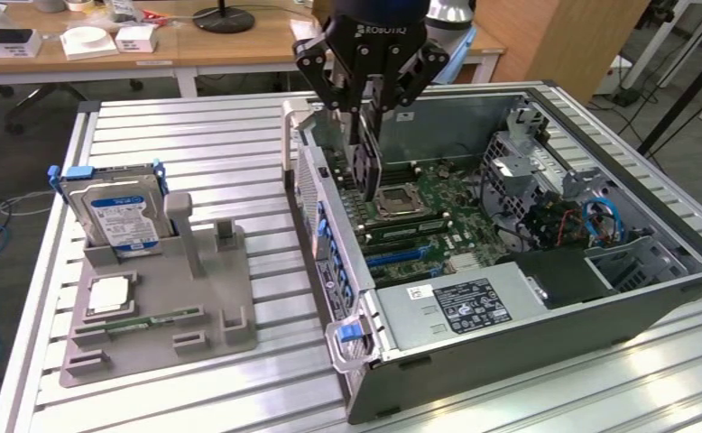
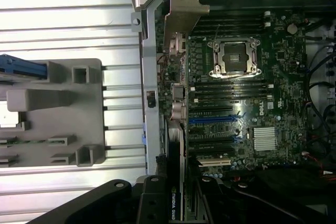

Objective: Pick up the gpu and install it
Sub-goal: 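Pick up the gpu and move the gpu toward the slot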

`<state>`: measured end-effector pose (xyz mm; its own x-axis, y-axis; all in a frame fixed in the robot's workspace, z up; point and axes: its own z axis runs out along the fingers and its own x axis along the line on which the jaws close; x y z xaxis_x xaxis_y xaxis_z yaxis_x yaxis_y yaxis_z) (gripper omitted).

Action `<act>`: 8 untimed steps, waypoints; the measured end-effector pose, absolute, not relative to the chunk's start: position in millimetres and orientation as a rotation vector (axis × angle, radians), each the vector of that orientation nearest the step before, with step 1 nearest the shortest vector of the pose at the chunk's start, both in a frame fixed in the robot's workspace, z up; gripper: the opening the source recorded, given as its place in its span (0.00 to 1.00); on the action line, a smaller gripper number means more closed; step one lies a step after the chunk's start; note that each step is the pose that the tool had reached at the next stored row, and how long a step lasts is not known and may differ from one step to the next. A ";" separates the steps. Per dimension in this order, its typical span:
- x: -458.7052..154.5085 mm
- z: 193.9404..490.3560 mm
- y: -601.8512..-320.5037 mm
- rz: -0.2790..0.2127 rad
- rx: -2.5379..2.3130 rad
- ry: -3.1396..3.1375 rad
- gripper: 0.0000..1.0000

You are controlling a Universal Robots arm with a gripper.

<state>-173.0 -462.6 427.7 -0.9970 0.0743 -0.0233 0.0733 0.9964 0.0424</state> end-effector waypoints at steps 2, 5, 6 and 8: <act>-172.3 427.8 -462.6 0.065 0.115 3.114 0.26; -171.3 427.7 -462.6 0.065 0.115 3.114 0.26; -170.9 427.7 -462.6 0.065 0.115 3.114 0.26; -170.2 427.8 -462.6 0.065 0.115 3.114 0.26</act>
<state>-170.2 -462.6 427.8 -0.9970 0.0743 -0.0233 0.0733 0.9964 0.0423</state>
